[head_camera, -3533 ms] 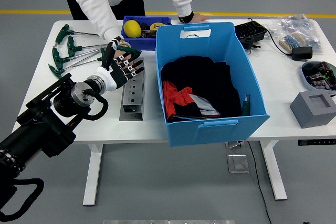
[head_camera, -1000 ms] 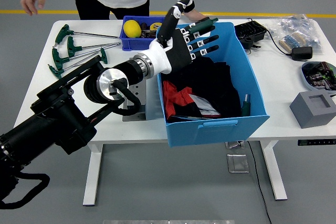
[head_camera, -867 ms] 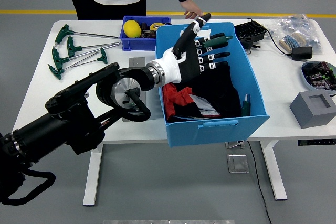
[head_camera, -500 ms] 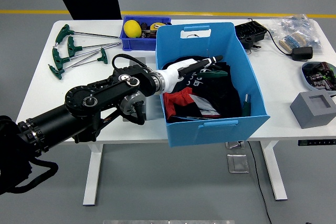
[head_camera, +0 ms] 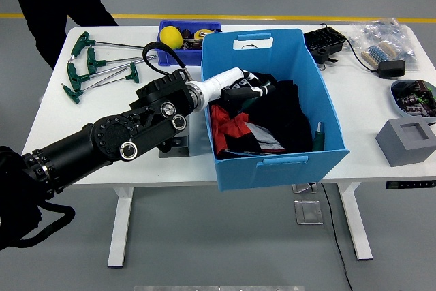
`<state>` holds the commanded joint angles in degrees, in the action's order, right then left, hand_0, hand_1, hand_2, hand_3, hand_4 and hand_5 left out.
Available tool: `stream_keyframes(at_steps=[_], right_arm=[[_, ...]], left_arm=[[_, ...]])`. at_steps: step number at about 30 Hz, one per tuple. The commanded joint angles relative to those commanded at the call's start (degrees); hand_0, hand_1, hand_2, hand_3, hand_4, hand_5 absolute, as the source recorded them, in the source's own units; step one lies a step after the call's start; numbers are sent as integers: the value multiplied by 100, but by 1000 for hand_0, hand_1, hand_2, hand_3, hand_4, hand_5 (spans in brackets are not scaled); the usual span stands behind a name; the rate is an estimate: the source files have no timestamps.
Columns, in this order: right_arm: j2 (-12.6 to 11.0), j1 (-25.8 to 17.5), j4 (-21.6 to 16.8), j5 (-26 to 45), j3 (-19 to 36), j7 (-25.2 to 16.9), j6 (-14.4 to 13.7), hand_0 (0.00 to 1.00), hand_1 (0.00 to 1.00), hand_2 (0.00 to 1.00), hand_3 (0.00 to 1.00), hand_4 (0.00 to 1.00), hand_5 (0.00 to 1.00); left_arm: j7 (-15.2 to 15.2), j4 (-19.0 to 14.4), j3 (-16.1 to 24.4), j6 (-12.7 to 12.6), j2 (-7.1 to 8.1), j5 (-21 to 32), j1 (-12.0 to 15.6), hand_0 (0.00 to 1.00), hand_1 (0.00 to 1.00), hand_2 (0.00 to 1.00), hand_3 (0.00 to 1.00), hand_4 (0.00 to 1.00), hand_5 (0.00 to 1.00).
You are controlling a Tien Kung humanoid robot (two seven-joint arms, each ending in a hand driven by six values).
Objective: Lift tool from toolbox,place it in box,lift tool from toolbox,place it in box
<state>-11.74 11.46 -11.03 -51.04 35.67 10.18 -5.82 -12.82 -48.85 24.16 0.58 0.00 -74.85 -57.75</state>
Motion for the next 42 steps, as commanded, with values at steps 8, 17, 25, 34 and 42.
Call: stream_keyframes(at_steps=[8, 17, 25, 34, 42], right_arm=[[-5, -32, -3, -39, 30, 12, -1, 636, 616, 693, 556, 816, 644], [-6, -29, 1, 61, -11, -9, -27, 637, 615, 693, 556, 816, 644], [-3, -13, 14, 142, -29, -35, -40, 635, 614, 692, 556, 815, 644], [-27, -15, 49, 316, -95, -113, -92, 635, 611, 691, 556, 814, 644], [-49, 1, 70, 376, -91, -172, -153, 625, 606, 685, 553, 811, 644]], left_arm=[[11, -305, -47, -170, 0, -1899, 28, 451, 643, 739, 849, 823, 926], [352, -685, 360, -887, 0, -4097, 272, 528, 689, 777, 846, 832, 936], [922, -1143, 1184, -1325, 146, -5128, 710, 886, 924, 978, 831, 816, 709], [1339, -1934, 2323, -1024, 1239, -4654, 1390, 878, 922, 980, 811, 814, 662], [1481, -2346, 3656, -774, 2372, -4189, 2594, 769, 797, 876, 849, 796, 595]])
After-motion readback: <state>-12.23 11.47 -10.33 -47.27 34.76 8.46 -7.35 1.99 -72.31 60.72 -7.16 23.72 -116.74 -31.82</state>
